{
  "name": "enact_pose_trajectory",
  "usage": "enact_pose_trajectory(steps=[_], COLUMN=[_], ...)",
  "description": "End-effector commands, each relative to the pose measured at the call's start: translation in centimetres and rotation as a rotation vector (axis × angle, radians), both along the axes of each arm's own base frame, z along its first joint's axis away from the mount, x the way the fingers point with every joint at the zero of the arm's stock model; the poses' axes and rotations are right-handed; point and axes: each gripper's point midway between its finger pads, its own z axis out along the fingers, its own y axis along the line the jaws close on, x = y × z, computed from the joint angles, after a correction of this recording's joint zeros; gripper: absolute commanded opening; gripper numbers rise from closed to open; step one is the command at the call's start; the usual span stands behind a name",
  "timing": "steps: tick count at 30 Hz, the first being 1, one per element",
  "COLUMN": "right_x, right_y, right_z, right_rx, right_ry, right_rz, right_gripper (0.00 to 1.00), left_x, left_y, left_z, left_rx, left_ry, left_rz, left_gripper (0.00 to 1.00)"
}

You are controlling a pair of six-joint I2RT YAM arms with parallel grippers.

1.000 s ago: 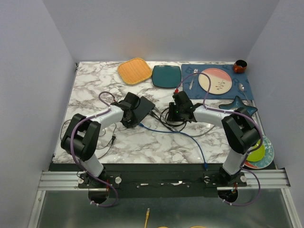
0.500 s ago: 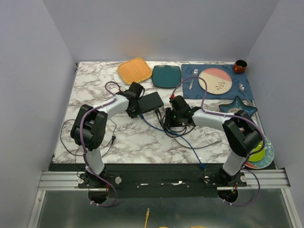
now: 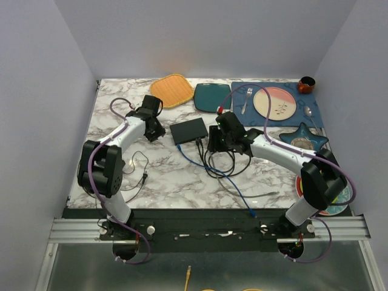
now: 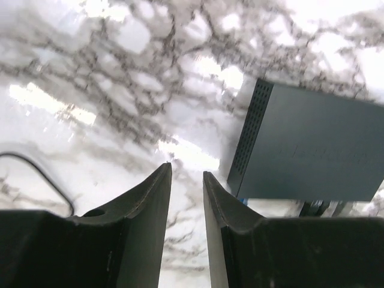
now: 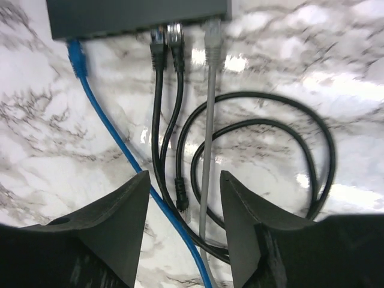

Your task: Pull the plug from the switch port

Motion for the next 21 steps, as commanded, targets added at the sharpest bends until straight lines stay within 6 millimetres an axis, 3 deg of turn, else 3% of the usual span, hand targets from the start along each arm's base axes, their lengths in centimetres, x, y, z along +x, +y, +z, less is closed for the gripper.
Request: enact_pose_trajectory(steps=[1, 5, 8, 14, 21], right_x=[1.8, 3.2, 3.6, 2.9, 0.1], right_y=[-4.1, -6.7, -7.1, -7.2, -6.9], right_z=[0.5, -2.1, -3.7, -5.4, -9.0], right_rx=[-0.115, -0.147, -0.173, -0.189, -0.176], right_ry=[-0.044, 0.016, 0.047, 0.085, 0.198], right_rz=[-0.086, -0.159, -0.172, -0.168, -0.138], right_gripper=[0.60, 0.52, 0.46, 0.45, 0.45], left_x=[-2.9, -5.7, -6.6, -6.9, -6.2], left_y=[-0.6, -2.1, -3.5, -3.6, -3.8], left_z=[1.2, -1.5, -3.1, -4.8, -6.5], left_rx=[-0.022, -0.040, -0.054, -0.045, -0.057], left_ry=[-0.030, 0.013, 0.042, 0.075, 0.139], left_rz=[-0.023, -0.047, -0.078, -0.083, -0.066], left_gripper=[0.43, 0.44, 0.44, 0.44, 0.45])
